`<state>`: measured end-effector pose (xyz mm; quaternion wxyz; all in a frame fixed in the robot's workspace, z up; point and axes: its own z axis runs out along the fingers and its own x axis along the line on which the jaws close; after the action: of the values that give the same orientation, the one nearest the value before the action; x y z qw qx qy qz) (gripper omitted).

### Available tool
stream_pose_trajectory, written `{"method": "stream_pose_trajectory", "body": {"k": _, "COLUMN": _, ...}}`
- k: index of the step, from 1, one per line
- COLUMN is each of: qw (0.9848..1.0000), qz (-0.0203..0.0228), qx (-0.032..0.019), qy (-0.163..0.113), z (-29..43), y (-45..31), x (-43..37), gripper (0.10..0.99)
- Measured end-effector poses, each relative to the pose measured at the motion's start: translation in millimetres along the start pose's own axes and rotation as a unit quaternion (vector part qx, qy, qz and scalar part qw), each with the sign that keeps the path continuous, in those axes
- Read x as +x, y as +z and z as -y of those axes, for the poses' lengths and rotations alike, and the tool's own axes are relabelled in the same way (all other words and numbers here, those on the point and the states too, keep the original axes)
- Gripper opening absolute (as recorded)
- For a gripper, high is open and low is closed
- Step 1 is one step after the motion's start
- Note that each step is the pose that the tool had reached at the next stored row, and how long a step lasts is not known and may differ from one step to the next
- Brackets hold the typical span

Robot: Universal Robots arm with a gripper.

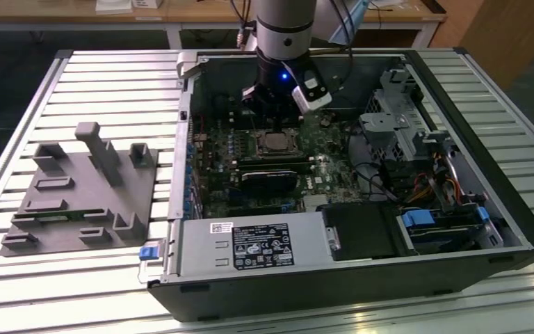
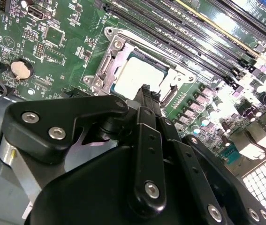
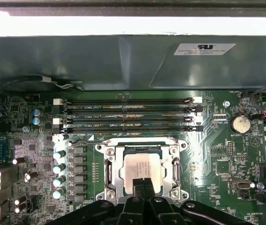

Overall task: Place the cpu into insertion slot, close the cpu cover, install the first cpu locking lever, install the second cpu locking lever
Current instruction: 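Install the first cpu locking lever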

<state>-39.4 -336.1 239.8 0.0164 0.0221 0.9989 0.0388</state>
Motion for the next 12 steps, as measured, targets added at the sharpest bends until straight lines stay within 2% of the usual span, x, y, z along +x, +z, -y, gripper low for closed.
{"method": "stream_pose_trajectory", "body": {"k": 8, "qw": 1.0, "qz": 0.0, "qx": 0.0, "qy": 0.0, "z": 0.1, "y": -0.3, "x": 2.7, "gripper": 0.106}}
{"method": "stream_pose_trajectory", "body": {"k": 12, "qw": 1.0, "qz": 0.0, "qx": 0.0, "qy": 0.0, "z": 0.4, "y": -0.6, "x": 10.6, "gripper": 0.106}}
